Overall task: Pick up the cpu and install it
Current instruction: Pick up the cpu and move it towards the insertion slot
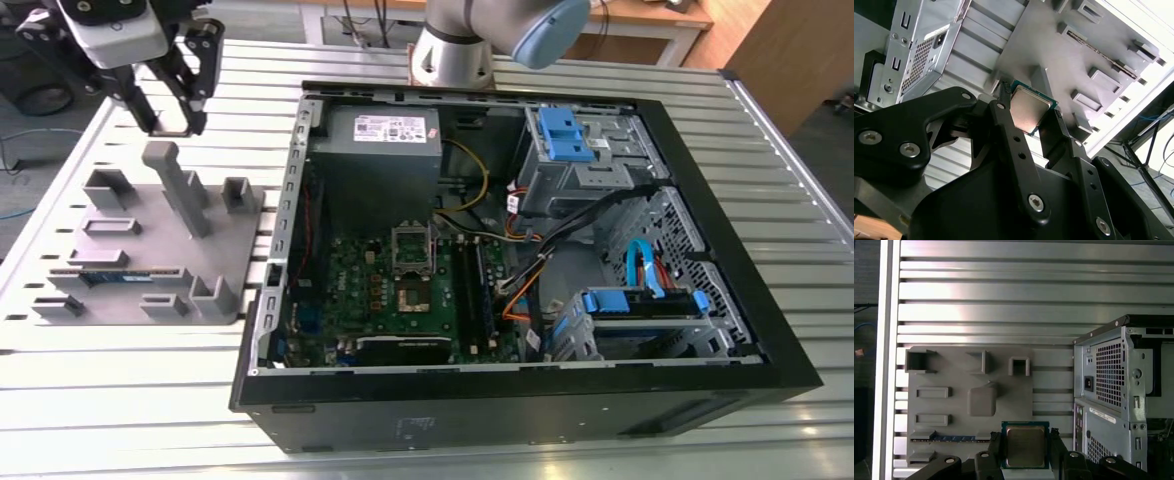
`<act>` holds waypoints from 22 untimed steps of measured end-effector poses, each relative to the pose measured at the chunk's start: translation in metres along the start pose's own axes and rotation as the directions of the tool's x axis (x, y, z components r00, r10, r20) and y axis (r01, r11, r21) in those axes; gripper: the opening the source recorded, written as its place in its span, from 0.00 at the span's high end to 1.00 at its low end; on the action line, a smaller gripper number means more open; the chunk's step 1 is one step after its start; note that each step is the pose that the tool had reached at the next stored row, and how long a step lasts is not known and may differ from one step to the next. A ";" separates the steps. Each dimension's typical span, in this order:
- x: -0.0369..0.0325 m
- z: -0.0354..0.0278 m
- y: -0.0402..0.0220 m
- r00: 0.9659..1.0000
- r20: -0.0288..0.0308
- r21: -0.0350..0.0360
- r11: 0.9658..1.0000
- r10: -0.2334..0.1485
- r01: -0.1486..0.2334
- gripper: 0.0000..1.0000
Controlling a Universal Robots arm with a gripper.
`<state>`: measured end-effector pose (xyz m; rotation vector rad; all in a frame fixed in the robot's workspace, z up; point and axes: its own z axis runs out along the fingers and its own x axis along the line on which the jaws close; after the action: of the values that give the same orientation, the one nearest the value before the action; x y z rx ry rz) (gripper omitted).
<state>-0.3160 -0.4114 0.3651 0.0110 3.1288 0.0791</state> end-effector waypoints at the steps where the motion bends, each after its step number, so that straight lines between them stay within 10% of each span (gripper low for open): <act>1: -0.0009 0.0000 0.0000 1.000 0.000 0.000 1.000 0.000 0.000 0.53; 22: -0.0220 0.0003 0.0001 1.000 0.000 0.000 1.000 0.000 0.000 0.53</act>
<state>-0.2940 -0.4114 0.3651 0.0109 3.1288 0.0791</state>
